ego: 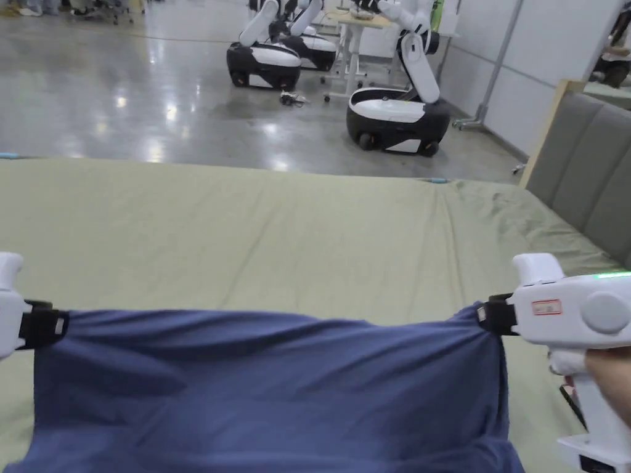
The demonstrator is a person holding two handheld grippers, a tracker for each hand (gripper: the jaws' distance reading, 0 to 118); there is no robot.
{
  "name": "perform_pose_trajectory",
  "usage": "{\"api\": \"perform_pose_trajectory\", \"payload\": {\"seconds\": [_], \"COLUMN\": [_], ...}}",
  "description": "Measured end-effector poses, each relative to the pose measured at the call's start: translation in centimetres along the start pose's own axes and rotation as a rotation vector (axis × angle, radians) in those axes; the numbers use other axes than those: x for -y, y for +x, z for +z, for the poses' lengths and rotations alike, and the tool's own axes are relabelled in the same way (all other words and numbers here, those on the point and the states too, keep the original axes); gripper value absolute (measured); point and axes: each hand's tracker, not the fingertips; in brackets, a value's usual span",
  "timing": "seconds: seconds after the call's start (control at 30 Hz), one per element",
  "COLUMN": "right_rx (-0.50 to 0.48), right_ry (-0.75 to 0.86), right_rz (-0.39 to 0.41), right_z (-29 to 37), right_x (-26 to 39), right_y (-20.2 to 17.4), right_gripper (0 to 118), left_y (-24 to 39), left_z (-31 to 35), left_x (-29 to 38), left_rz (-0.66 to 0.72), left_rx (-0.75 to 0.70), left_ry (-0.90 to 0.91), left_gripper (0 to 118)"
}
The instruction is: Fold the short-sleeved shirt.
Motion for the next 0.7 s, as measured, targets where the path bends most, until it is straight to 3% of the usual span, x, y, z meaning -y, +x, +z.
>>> {"api": "perform_pose_trajectory", "payload": {"seconds": [0.23,0.4,0.6,0.63,0.67,0.7], "right_rx": [-0.017,0.031,0.079,0.081,0.087,0.123], "right_ry": [0.007,-0.095,-0.072,-0.039,0.011,0.054], "right_rz": [-0.007,-0.009,-0.042,-0.028,0.019,0.085], "right_z": [7.5,6.7,4.5,4.7,5.2,5.9], "right_x": [10.2,19.3,22.5,22.6,22.8,22.8], "right_y": [0.4,-0.6,-1.7,-1.9,-2.1,-2.6], "right_gripper": [5,5,7,24,65,114], "left_y": [0.3,-0.2,0.9,1.2,1.4,1.7], "left_z": [9.2,7.0,3.9,4.3,4.7,5.5], "left_x": [8.1,16.4,20.0,20.0,19.9,19.7], "left_rz": [-0.009,0.03,0.052,0.045,0.019,-0.023], "left_rx": [-0.004,-0.047,-0.075,-0.067,-0.05,-0.071], "left_ry": [-0.004,-0.148,-0.159,-0.122,-0.065,-0.002], "left_gripper": [8,8,8,10,23,50]}}
